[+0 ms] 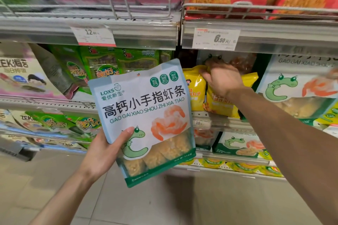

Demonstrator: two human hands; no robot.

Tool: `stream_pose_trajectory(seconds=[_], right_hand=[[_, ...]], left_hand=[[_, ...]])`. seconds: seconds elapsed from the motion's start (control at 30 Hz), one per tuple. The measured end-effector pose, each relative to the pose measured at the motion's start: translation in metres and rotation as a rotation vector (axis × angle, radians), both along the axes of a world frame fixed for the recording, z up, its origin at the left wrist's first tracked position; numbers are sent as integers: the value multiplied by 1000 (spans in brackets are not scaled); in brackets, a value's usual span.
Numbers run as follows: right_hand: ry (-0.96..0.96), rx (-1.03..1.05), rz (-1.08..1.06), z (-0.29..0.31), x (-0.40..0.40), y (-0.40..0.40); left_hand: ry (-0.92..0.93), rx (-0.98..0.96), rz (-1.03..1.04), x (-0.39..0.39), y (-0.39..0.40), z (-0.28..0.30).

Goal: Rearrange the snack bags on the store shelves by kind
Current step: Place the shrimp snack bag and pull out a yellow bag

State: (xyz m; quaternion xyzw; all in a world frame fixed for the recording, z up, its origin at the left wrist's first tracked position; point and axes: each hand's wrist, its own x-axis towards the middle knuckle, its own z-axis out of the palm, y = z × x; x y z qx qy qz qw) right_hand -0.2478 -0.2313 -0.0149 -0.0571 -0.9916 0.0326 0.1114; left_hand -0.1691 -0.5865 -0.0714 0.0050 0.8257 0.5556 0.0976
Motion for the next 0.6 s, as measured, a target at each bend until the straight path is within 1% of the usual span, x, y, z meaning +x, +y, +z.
stream_pose_trajectory(seconds=[0.23,0.43,0.6], right_hand=[[125,8,-86,16,8,-17],[133,-4,-161,25,24,-44],[298,14,-160,13,52,-48]], left_hand=[[22,-28,30,-1,-16,3],[37,-27,75,2,-26,2],[49,-41,70,7,-31,8]])
